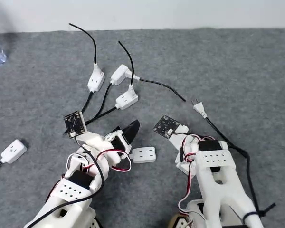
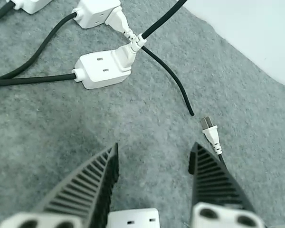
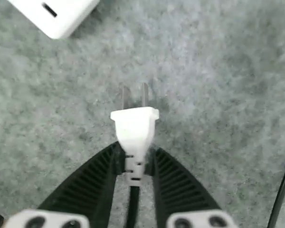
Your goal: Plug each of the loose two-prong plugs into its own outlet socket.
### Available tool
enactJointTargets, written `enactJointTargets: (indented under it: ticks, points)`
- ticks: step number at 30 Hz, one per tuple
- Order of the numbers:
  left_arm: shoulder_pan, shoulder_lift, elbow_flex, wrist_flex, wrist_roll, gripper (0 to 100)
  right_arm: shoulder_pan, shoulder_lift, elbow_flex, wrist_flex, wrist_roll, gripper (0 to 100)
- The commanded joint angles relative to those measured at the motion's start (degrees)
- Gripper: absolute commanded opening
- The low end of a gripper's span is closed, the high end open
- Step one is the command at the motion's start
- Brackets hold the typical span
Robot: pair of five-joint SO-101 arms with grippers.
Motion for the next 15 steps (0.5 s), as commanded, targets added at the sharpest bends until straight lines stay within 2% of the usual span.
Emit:
enactJointTargets:
  ticks: [1,9,15]
  points:
    - [0.4,-0.7,-1.5,0.1,-0.6,23,0.7,-1.1,-0.6,-0.6,0.6,22.1]
    - [0.4,-0.7,-1.5,0.0,-0.6,23,-6.0,-0.9,-1.8,1.5,0.4,19.5]
    - [0.4,-0.7,-1.5,0.0,-0.6,23,-5.7,4.1,-2.3,0.6,0.3,19.1]
